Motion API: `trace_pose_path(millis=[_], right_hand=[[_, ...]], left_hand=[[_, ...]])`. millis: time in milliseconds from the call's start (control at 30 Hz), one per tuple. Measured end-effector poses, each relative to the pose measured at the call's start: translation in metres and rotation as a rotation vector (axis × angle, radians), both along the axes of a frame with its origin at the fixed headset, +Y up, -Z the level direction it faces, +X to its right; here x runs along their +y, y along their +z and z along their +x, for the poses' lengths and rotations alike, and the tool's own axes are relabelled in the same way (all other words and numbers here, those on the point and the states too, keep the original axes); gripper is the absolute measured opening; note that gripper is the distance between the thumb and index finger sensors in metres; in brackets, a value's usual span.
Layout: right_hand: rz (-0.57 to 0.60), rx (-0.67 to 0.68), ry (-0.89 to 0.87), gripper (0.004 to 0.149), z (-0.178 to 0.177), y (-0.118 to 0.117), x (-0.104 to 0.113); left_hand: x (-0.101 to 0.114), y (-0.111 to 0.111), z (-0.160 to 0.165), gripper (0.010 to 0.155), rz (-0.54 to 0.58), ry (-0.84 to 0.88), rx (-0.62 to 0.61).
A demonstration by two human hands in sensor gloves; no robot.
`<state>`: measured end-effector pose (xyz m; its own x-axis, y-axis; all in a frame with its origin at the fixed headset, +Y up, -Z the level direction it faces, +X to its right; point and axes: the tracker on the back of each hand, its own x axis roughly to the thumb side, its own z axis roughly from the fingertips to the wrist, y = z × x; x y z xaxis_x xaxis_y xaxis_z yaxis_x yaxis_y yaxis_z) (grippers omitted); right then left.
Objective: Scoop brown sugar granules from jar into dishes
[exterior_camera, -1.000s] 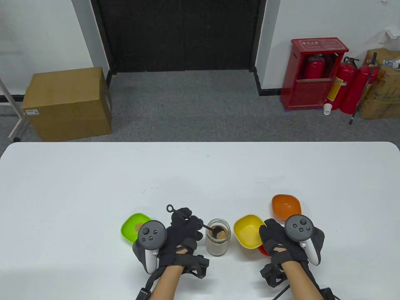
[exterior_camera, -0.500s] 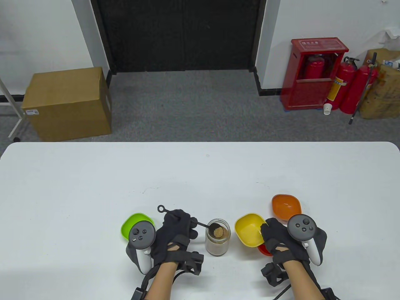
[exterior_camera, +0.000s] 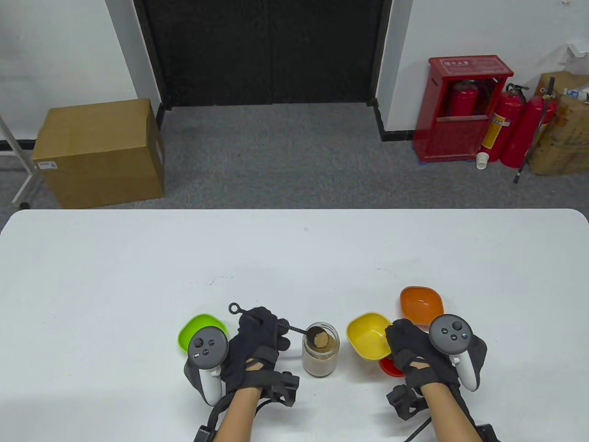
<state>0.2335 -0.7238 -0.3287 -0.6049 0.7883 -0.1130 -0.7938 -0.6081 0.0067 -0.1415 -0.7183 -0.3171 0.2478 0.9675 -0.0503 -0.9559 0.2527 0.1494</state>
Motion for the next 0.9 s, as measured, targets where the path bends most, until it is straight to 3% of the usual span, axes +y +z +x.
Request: trace_pose_path(millis=[433, 900], right_hand=[[0.021, 0.002, -0.015, 0.05, 0.0, 0.001, 0.003], [0.009, 0.032, -0.012, 0.051, -0.004, 0.001, -0.001]], left_hand=[[0.018, 0.0, -0.003, 0.051, 0.029, 0.095, 0.014], [0.03, -0.013, 0.034, 0.051, 0.055, 0.052, -0.042]])
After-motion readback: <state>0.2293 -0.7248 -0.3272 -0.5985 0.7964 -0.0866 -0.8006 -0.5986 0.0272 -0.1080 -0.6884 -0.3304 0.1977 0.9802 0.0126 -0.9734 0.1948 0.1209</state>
